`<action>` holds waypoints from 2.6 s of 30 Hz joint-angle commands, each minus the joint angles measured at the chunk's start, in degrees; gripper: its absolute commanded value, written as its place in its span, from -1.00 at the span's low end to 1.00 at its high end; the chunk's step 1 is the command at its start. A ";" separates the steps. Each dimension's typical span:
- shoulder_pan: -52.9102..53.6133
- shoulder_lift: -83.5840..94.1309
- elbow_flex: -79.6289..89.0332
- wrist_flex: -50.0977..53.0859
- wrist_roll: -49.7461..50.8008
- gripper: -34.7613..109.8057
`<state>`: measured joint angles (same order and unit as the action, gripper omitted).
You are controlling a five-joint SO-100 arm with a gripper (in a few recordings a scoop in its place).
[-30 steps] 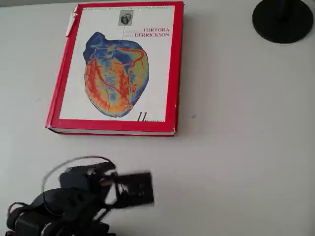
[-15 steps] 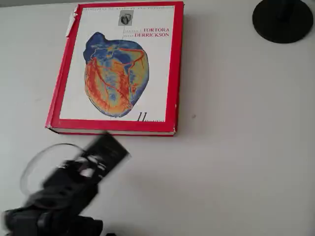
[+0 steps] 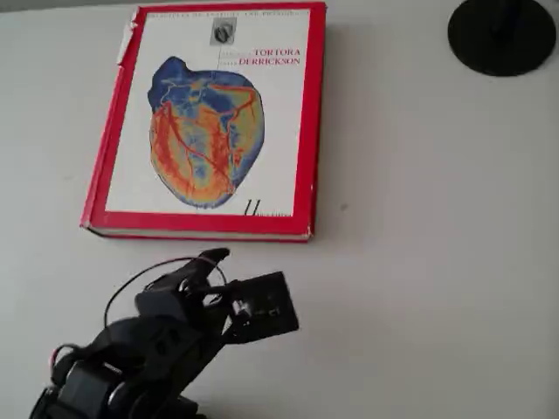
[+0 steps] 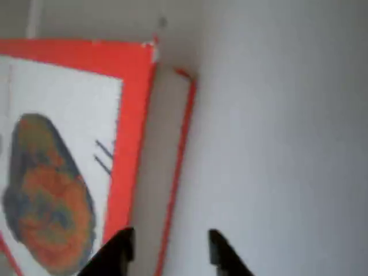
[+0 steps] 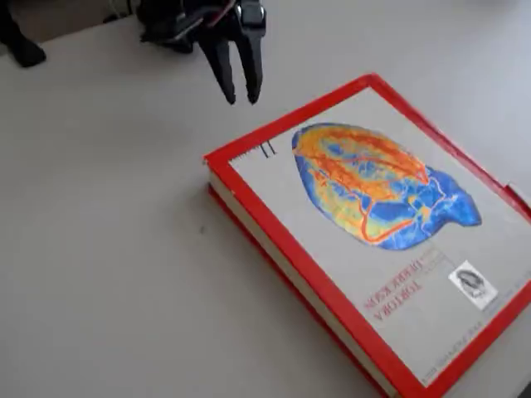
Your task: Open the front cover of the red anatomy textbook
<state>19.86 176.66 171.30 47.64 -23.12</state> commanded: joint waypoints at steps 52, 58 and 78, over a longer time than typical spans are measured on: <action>2.90 -51.77 -30.59 -23.12 4.39 -0.28; 1.32 -47.02 -33.93 -16.96 5.01 -0.28; 4.13 -57.04 -37.79 -12.92 4.39 -0.28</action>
<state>21.45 123.22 134.65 37.71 -17.49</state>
